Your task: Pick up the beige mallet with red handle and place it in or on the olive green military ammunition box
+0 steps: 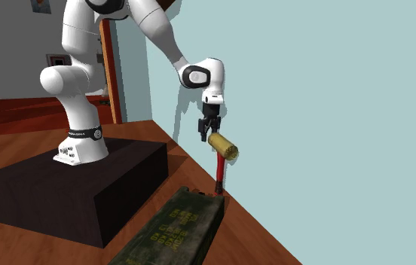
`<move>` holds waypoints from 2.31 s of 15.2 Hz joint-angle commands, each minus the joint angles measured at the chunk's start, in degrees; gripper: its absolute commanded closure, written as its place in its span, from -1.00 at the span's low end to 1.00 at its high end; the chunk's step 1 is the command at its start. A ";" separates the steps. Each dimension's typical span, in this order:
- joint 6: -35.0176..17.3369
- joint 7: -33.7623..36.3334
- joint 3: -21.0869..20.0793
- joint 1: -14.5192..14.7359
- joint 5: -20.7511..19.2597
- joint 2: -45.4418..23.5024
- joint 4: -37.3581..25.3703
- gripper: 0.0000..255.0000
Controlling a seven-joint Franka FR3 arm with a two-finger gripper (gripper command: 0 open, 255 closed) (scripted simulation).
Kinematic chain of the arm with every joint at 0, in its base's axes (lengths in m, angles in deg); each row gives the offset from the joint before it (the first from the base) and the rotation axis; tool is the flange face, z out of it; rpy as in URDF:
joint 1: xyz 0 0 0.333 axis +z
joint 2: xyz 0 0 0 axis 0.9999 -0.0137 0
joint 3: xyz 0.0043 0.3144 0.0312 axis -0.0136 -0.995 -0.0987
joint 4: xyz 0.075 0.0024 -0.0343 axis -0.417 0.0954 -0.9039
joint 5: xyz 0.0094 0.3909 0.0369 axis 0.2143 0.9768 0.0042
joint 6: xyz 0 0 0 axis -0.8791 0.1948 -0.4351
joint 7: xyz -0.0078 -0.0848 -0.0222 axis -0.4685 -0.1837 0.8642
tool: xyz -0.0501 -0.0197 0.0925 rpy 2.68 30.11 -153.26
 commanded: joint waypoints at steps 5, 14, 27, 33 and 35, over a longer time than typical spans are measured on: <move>-5.25 -0.26 -0.27 -0.18 0.17 -0.21 0.59 1.00; -2.29 0.69 -0.08 -0.34 0.26 0.94 -0.02 -1.00; -14.20 23.57 14.64 5.43 -12.06 -20.80 -13.40 -1.00; -11.17 -2.76 20.38 9.89 -13.12 -17.80 -11.98 -1.00; -13.48 4.69 22.49 10.92 -11.30 -21.91 -14.71 -1.00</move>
